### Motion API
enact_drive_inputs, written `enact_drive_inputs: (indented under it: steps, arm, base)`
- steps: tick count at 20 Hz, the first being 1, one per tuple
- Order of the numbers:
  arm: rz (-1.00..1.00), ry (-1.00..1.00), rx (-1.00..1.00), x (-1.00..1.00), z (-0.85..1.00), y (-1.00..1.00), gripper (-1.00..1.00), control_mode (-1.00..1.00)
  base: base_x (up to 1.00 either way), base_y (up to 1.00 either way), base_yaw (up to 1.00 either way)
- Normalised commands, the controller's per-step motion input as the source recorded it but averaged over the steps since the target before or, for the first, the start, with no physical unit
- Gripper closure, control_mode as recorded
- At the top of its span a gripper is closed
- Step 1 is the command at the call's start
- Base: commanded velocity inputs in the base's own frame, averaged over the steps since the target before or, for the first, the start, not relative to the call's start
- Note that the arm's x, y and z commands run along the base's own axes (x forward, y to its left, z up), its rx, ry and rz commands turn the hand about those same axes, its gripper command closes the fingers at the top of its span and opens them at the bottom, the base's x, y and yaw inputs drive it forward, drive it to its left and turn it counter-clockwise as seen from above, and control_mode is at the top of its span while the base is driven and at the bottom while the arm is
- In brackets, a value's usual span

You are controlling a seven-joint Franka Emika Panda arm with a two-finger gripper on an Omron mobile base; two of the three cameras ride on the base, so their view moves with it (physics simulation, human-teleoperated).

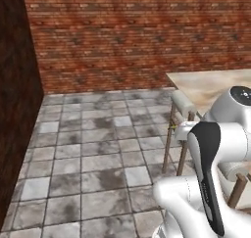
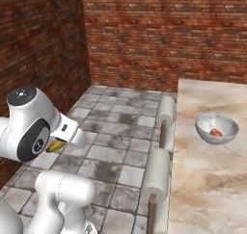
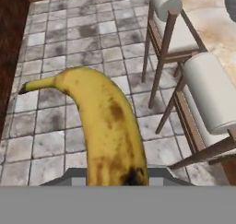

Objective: Retrieve the peach and banana from the fridge and place them into the bowl on the dining table.

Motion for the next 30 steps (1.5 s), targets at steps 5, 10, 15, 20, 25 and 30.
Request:
enact_drive_inputs:
  steps: [5, 10, 15, 20, 25, 30]
  arm:
    - [0.00, 0.00, 0.00, 0.00, 0.00, 0.00, 1.00, 1.00]
    - [0.00, 0.00, 0.00, 0.00, 0.00, 0.00, 1.00, 1.00]
    - [0.00, 0.00, 0.00, 0.00, 0.00, 0.00, 1.00, 1.00]
    - [0.00, 0.00, 0.00, 0.00, 0.00, 0.00, 1.00, 1.00]
    - [0.00, 0.00, 0.00, 0.00, 0.00, 0.00, 1.00, 1.00]
    - [0.00, 0.00, 0.00, 0.00, 0.00, 0.00, 1.00, 1.00]
  base:
    - [0.85, 0.18, -0.49]
    - [0.66, 0.11, -0.52]
    - [0.46, 0.02, -0.54]
    - [0.33, 0.17, -0.58]
    - [0.34, 0.32, -0.59]
    - [0.43, 0.66, -0.61]
